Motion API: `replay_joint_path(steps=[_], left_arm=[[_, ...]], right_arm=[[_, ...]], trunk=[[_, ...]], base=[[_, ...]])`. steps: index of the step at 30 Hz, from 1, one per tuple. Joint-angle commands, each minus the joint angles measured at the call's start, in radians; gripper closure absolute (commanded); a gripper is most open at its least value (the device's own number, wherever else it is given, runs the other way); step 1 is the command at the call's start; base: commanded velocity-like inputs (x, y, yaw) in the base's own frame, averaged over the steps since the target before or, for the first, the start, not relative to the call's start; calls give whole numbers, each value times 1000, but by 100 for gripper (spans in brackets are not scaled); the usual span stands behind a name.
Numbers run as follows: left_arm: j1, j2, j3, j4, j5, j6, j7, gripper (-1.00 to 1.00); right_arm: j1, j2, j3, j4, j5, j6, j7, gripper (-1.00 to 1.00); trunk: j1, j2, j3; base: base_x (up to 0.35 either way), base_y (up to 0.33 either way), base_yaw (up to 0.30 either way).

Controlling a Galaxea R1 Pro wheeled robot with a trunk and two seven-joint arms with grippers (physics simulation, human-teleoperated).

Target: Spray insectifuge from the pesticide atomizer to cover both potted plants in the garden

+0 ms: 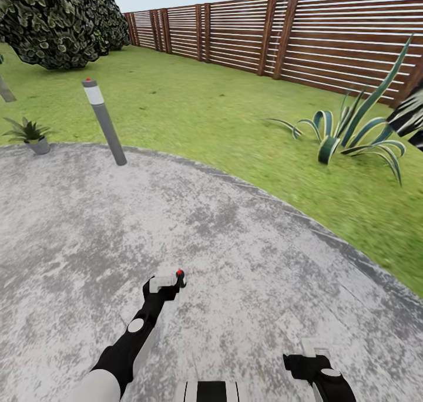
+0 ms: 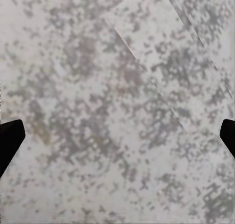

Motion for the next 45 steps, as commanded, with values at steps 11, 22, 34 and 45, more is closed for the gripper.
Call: replay_joint_path(steps=[11, 22, 34, 45], left_arm=[[0, 0, -3, 0, 4, -4, 0, -100], [0, 0, -3, 1, 4, -4, 0, -100], [0, -1, -4, 0, 4, -4, 0, -100], [0, -1, -4, -1, 4, -4, 0, -100]], right_arm=[[0, 0, 0, -1, 9, 6, 1, -100], [0, 0, 0, -1, 9, 6, 1, -100], [0, 0, 1, -1, 9, 6, 1, -100], [0, 0, 0, -1, 9, 6, 1, -100]], trunk=[[0, 0, -1], [0, 0, -1], [0, 0, -1], [0, 0, -1]], base=[[214, 0, 0], [42, -89, 0], [40, -98, 45], [1, -1, 178]])
